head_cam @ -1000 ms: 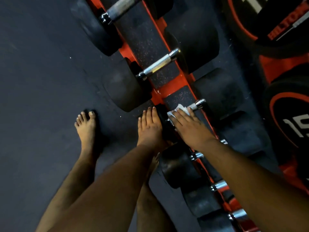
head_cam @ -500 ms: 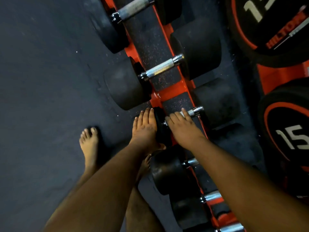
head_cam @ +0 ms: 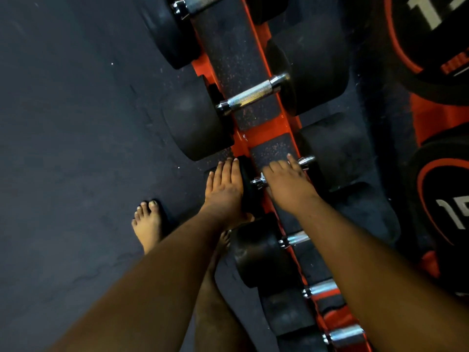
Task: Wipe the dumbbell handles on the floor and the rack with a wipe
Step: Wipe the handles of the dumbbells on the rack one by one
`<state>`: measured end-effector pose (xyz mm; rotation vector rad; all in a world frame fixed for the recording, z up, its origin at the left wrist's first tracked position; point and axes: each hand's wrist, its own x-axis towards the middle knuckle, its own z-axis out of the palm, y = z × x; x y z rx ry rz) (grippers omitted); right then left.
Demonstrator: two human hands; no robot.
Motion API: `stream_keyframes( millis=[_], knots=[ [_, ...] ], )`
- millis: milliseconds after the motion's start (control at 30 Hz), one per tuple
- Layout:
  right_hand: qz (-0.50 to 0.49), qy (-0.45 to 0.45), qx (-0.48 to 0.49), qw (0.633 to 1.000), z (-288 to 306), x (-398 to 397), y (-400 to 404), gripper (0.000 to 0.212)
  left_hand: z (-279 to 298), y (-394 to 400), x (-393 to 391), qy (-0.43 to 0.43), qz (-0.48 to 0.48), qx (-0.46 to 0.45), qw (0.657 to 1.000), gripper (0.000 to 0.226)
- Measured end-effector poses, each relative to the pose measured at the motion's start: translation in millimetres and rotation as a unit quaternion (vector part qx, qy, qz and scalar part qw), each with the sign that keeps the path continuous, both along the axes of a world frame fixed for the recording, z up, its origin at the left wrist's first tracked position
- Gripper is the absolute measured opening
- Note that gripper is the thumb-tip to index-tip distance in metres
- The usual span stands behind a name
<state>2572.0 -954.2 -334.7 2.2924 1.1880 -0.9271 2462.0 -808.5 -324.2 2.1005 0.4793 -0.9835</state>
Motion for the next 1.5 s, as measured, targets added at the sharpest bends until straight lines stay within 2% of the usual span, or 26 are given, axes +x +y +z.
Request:
stream_keyframes(
  millis=[100,167,300,433,600,833,900,933,967,1000,1033,1067,1100,1133,1167,1200,1233,1333,1400,1433,1500],
  knots=[
    [-0.009,-0.058,0.004,0.998,13,-8,-25,0.059,0,0,0,-0.002,0.005,-0.007,1.000,0.149],
    [-0.001,-0.096,0.012,0.995,18,-11,-43,0.066,-1,-1,-1,-0.003,0.009,-0.007,1.000,0.149],
    [-0.032,-0.106,0.015,0.994,8,-10,-28,0.062,-6,-1,-2,-0.007,0.011,-0.006,1.000,0.150],
    [0.063,-0.017,0.065,0.996,-6,-26,-15,0.058,-9,-5,-4,-0.019,0.016,-0.002,1.000,0.149],
    [0.011,-0.100,0.052,0.994,-1,8,-36,0.059,-10,-3,-6,-0.025,0.016,0.007,1.000,0.150],
    [0.034,0.031,0.170,0.984,-5,-30,-29,0.064,-6,-2,-2,-0.017,0.016,0.006,1.000,0.149],
    [-0.027,0.055,0.199,0.978,-6,-49,-44,0.054,-5,-3,-2,-0.017,0.015,0.007,1.000,0.149],
    [-0.097,0.074,0.211,0.970,-6,-60,-53,0.053,-5,-3,-3,-0.018,0.015,0.010,1.000,0.149],
    [-0.205,0.094,0.218,0.949,-6,-72,-63,0.052,-5,-3,-3,-0.019,0.015,0.013,1.000,0.150],
    [-0.338,0.112,0.216,0.909,-4,-80,-68,0.050,-5,-3,-3,-0.020,0.015,0.014,1.000,0.150],
    [-0.482,0.113,0.213,0.843,-2,-84,-68,0.047,-5,-3,-3,-0.021,0.015,0.014,1.000,0.150],
    [-0.620,0.105,0.221,0.746,-2,-84,-63,0.043,-6,-3,-4,-0.021,0.013,0.015,1.000,0.150],
    [-0.736,0.095,0.244,0.624,-4,-80,-54,0.039,-6,-3,-4,-0.021,0.011,0.018,1.000,0.150],
    [-0.821,0.091,0.268,0.496,-6,-76,-42,0.035,-6,-4,-4,-0.021,0.008,0.020,1.000,0.151],
    [-0.870,0.100,0.287,0.388,-8,-70,-26,0.031,-6,-4,-3,-0.022,0.008,0.021,0.999,0.151],
    [-0.895,0.115,0.298,0.312,-10,-64,-9,0.028,-6,-5,-3,-0.024,0.012,0.021,0.999,0.151],
    [-0.910,0.132,0.297,0.259,-10,-58,5,0.026,-5,-5,-3,-0.025,0.014,0.021,0.999,0.150],
    [-0.931,0.140,0.306,0.144,-6,-38,20,0.025,-6,-5,-3,-0.023,0.018,0.026,0.999,0.150],
    [-0.923,0.123,0.351,0.098,-3,-21,8,0.022,-8,-5,-5,-0.026,0.020,0.032,0.999,0.151],
    [-0.917,0.117,0.371,0.086,-1,-15,3,0.022,-9,-6,-5,-0.028,0.022,0.033,0.999,0.152],
    [-0.910,0.123,0.382,0.106,0,-18,3,0.031,-9,-7,-5,-0.030,0.023,0.034,0.999,0.151]
  ],
)
